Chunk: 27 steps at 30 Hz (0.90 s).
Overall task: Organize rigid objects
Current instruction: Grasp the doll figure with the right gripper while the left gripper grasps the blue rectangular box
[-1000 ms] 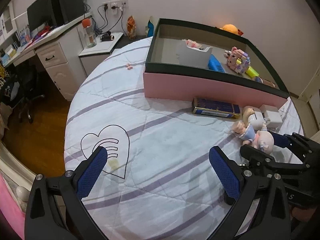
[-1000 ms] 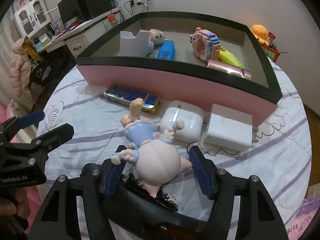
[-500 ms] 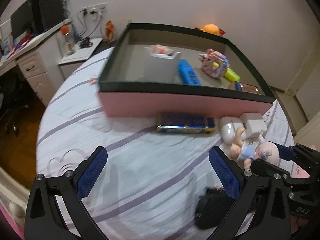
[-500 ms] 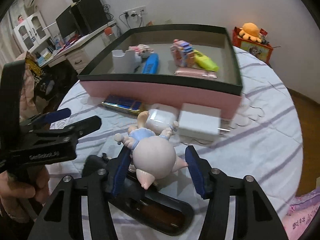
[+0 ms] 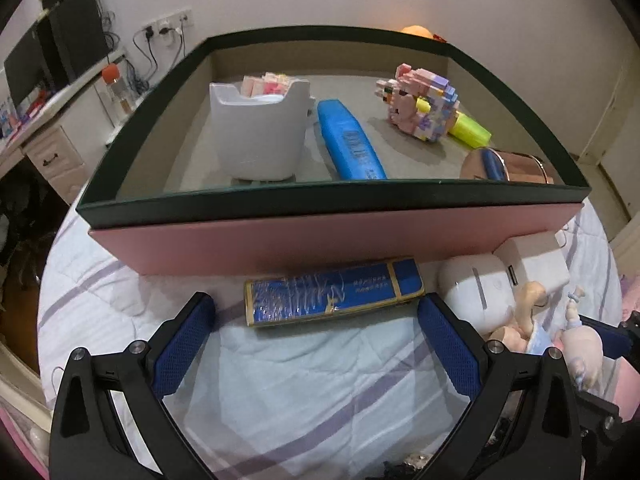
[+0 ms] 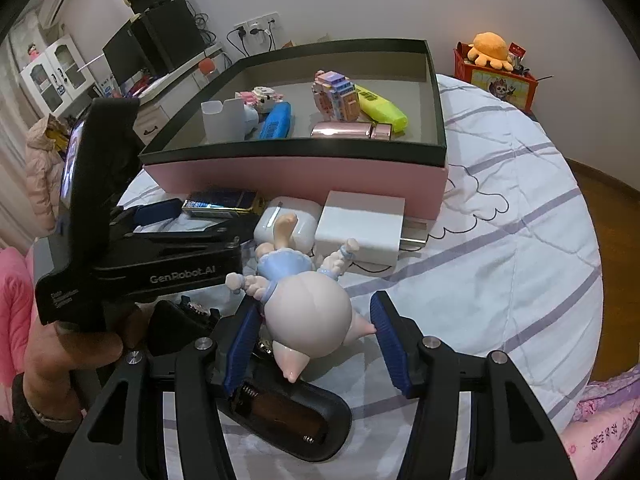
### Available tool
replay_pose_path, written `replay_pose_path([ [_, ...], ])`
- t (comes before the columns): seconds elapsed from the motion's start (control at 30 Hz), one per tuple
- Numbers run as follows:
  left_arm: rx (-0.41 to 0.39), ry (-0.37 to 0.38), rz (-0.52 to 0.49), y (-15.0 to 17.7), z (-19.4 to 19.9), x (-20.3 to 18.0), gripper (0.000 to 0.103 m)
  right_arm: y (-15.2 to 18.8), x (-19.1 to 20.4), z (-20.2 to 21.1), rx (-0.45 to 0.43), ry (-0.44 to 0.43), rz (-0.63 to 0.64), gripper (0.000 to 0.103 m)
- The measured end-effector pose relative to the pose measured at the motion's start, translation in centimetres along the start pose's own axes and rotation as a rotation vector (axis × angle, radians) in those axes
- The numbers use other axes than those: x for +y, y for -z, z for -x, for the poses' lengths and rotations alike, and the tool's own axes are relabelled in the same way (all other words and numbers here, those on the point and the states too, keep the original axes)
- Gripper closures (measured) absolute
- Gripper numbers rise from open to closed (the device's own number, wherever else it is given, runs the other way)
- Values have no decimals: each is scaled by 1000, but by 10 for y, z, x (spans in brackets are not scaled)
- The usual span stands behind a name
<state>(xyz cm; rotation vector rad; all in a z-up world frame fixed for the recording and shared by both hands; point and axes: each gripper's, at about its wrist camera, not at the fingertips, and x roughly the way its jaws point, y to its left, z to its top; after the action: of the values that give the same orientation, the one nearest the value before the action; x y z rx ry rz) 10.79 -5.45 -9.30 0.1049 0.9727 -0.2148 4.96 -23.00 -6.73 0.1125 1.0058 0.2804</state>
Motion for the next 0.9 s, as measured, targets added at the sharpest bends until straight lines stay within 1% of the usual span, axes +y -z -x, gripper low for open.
replay_pose_path([
  [0.17, -2, 23, 13, 2, 0, 2, 0, 3, 3, -10, 23, 4, 15, 45],
  [0.37, 19, 5, -1, -1, -2, -2, 0, 4, 6, -13, 27, 16, 36, 45],
  [0.63, 36, 3, 20, -3, -2, -3, 0, 3, 9, -13, 32, 34, 46, 45],
  [0.73, 36, 20, 44, -3, -1, -1, 0, 3, 9, -13, 34, 34, 48, 45],
  [0.9, 38, 13, 49, -3, -2, -1, 0, 3, 9, -14, 37, 32, 48, 45],
])
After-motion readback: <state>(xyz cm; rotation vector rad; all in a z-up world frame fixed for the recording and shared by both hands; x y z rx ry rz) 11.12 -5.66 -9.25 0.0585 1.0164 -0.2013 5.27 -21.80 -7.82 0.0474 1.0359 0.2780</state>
